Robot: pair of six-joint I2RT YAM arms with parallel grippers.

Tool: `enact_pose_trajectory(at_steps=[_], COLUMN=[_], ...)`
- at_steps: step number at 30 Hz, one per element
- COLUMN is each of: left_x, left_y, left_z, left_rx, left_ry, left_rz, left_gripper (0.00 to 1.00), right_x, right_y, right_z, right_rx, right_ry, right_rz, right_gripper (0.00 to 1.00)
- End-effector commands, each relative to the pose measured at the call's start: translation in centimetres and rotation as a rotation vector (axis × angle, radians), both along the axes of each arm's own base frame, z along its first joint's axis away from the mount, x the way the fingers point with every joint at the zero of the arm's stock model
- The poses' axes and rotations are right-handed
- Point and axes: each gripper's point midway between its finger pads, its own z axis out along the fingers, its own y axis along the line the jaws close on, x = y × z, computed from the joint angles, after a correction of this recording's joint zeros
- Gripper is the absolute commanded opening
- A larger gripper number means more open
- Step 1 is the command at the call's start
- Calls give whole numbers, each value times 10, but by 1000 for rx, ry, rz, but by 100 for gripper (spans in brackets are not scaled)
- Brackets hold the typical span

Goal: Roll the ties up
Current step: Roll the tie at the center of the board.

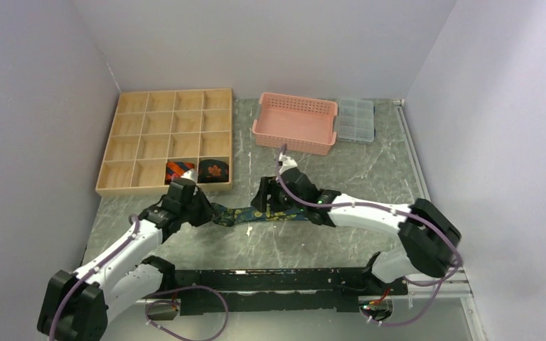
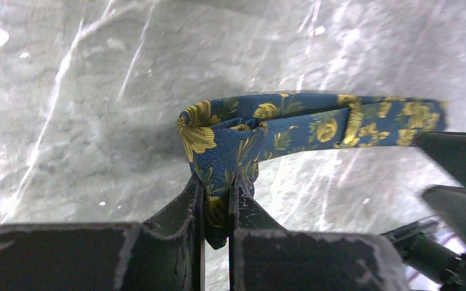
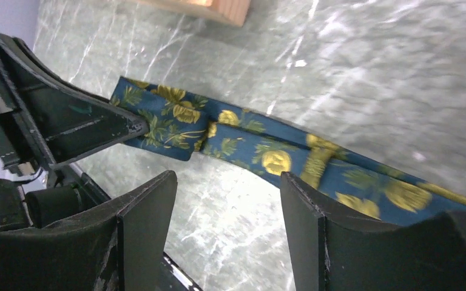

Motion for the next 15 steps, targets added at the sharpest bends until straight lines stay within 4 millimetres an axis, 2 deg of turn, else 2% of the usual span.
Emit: enact_pose_trajectory(at_steps=[1,5,7,11,15], left_x=[-14,-14,-11,-8,-4], left_y=[17,23,20,20,16], left_z=[-13,-15,-13,-9,-1], left_rx=[216,379,443,565,673], left_ry=[90,115,120,136,139], left_rz=[7,32,40,64,73], left_gripper=[3,3,3,3,3], right_x=[6,6,3,-2,-6], right_y=[-46,-78,-94,-110,-117], right_z=[10,22,19,11,1], right_rx=[-75,-74,-90,-97,-97], right_ry=[-103,-172,-172,-169,-155], right_rz=[-99,-163,-187,-209,-218], right_gripper=[68,69,69,69,69])
